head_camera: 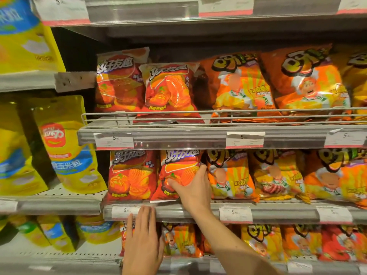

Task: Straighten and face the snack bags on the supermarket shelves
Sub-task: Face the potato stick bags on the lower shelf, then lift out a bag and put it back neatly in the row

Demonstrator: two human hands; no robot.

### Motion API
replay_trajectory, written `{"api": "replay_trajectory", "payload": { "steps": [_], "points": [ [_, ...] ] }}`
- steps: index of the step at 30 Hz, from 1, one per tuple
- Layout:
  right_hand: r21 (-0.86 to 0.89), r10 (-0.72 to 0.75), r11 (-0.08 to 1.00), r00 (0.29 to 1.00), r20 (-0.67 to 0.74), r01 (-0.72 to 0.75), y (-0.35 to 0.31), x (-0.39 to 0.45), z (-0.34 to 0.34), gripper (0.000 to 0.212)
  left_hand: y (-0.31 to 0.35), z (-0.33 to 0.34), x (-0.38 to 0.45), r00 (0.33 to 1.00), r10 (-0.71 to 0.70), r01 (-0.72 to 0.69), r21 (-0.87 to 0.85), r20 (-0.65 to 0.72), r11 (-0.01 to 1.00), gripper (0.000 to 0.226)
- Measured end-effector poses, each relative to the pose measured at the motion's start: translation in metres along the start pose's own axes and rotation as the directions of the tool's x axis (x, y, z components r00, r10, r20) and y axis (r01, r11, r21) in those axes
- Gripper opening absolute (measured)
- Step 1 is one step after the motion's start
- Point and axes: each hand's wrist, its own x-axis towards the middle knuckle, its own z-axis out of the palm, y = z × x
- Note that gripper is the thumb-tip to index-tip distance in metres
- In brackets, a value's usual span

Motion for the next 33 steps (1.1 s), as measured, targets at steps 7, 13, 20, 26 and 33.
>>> {"api": "replay_trajectory", "payload": {
  "steps": [7, 13, 20, 26, 33],
  "points": [
    [-0.015, -0.045, 0.999, 0.995, -0.09, 0.044, 0.005, 0.004, 0.015, 0.102, 0.0, 0.0, 0.005, 0.999, -0.016, 0.016, 0.0, -0.05, 1.0, 0.075],
    [-0.163, -0.055, 0.986, 0.996, -0.076, 0.042, 0.02, 0.005, 0.003, 0.1, 0.001, 0.006, 0.006, 0.997, -0.003, 0.004, 0.015, -0.08, 1.0, 0.076],
    [-0.115, -0.024, 0.993, 0.999, 0.031, 0.027, 0.028, -0.003, -0.002, 0.109, 0.019, 0.012, 0.005, 0.993, -0.062, 0.055, -0.068, -0.101, 0.996, 0.076],
    [-0.102, -0.136, 0.982, 0.971, 0.196, 0.158, 0.044, -0.021, -0.041, 0.114, 0.063, 0.002, 0.001, 0.985, -0.118, 0.079, -0.28, -0.126, 0.957, 0.058],
    [0.008, -0.301, 0.954, 0.954, -0.007, 0.301, 0.108, -0.037, -0.136, 0.03, 0.173, -0.014, 0.01, 0.96, 0.016, -0.22, -0.715, -0.28, 0.664, 0.024]
  ]
}}
